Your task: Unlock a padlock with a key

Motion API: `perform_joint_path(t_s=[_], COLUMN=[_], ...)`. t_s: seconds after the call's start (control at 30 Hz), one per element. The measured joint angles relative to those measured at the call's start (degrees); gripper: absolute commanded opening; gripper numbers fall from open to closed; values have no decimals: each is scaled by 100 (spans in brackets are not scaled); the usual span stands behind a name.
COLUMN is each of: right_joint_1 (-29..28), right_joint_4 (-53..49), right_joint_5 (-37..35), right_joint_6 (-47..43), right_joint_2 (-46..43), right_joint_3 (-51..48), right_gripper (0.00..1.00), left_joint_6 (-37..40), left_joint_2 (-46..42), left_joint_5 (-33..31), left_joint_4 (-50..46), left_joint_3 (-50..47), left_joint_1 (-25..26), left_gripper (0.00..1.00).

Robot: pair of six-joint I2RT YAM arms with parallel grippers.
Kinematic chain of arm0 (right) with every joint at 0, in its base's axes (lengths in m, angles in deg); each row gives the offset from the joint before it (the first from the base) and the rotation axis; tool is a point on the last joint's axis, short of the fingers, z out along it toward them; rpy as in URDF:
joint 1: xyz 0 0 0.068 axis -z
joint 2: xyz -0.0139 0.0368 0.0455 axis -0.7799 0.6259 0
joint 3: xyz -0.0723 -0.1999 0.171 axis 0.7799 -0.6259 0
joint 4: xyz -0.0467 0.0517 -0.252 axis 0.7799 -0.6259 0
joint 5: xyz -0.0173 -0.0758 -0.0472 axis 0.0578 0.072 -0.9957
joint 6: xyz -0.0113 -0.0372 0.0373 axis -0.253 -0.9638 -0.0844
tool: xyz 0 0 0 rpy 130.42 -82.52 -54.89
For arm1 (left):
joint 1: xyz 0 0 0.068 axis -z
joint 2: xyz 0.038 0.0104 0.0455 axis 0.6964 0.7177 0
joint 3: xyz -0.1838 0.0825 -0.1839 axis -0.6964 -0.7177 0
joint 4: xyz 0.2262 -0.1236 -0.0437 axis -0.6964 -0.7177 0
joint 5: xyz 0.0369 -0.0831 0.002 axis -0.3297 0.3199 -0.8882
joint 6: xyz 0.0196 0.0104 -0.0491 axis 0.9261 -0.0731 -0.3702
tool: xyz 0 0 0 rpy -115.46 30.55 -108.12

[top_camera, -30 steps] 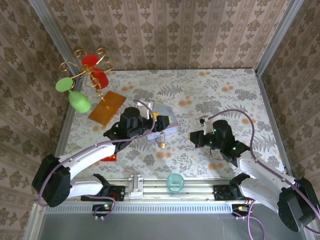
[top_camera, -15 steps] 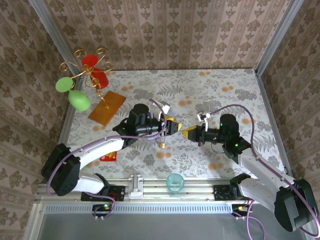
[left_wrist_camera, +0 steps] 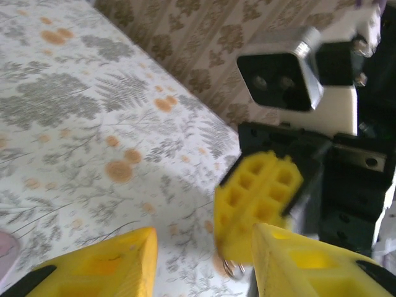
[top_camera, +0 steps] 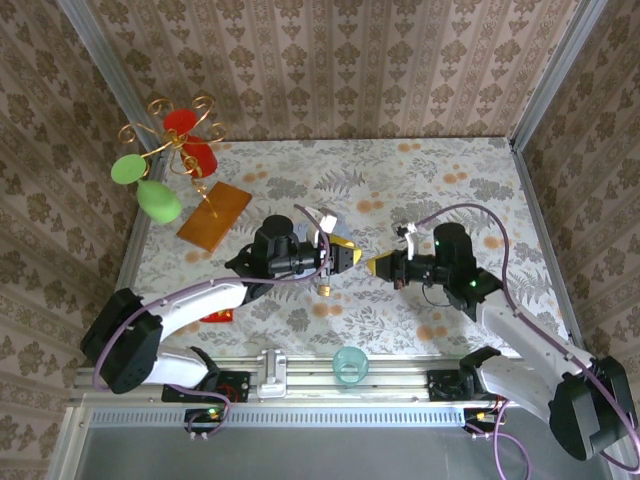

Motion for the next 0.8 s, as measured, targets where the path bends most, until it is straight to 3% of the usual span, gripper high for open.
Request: perform_joint_path(t_s=[0.23,0.37,0.57,0.73,0.8], right_joint_1=[-107,-367,-553,-590,-651], right_joint_4=[-1473,-1904,-2291,-2658,-2804], right_joint_5=[-1355,-1631,-1725,-1792,-1853], right_joint_6=[-260,-299,-387,-404,-400], right_joint_2=[1770,2750,3536,3799,3862], right_joint_3=[901,1102,1325,1690,1834], right_gripper=[0,0,0,20,35], left_joint_6=[546,710,750,752,754], left_joint_2=[-525,-533,-452,-280,-254], left_joint_5=[-774,-933,-1016,-1038,-1040], left_joint_4=[-1078,-1506,-1661,-1746,-1797], left_joint_3=[-2,-2,-2,9,22], left_joint_1=[57,61,138,208,223], left_gripper=[45,45,45,46,47])
